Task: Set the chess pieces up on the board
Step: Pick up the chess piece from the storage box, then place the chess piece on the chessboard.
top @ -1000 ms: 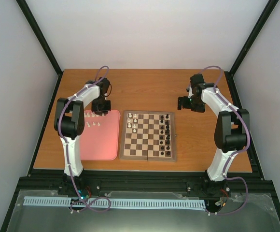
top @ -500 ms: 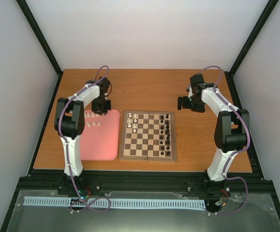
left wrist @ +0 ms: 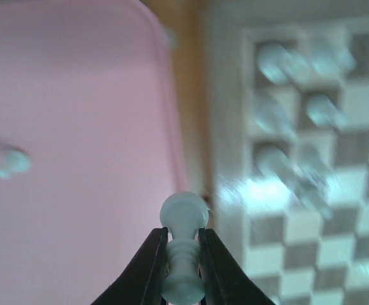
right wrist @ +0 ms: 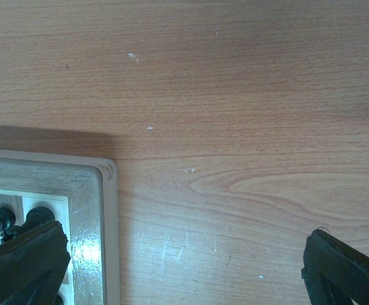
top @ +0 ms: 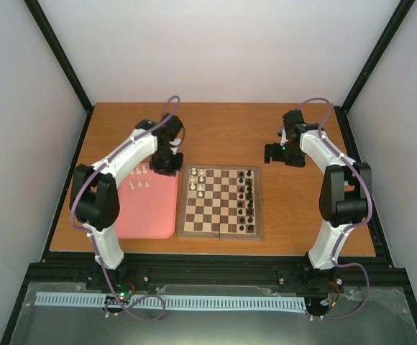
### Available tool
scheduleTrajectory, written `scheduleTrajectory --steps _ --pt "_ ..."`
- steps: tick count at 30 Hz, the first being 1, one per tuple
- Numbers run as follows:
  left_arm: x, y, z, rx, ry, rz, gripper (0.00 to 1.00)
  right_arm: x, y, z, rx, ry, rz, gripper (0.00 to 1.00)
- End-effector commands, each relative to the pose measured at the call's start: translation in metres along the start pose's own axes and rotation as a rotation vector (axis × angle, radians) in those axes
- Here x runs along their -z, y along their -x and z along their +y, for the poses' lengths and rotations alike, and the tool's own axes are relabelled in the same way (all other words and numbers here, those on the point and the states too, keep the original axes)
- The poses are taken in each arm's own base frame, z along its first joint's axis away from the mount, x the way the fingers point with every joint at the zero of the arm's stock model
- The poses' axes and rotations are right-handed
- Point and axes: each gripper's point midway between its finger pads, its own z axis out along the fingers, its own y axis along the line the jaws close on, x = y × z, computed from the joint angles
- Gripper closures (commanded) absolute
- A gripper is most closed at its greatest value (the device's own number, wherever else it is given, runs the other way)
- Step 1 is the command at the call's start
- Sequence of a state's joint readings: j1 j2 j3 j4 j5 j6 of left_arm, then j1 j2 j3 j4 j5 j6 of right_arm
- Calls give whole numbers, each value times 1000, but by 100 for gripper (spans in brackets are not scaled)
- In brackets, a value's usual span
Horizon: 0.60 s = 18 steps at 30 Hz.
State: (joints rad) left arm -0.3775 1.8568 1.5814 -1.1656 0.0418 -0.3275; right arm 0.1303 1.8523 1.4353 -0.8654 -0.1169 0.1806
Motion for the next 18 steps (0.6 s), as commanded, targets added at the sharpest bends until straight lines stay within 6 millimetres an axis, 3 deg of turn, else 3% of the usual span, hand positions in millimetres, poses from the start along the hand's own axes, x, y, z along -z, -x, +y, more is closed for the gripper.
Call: scheduleTrajectory --steps 1,8,18 --pt "5 -54 -36 -81 -56 120 92 6 3 -3 -8 -2 -27 0" --pt "-3 -76 -54 -100 -57 135 92 9 -3 -2 -11 9 -38 0" --pt "-25 -75 -67 -100 -58 141 92 14 -1 -1 -3 14 -54 0"
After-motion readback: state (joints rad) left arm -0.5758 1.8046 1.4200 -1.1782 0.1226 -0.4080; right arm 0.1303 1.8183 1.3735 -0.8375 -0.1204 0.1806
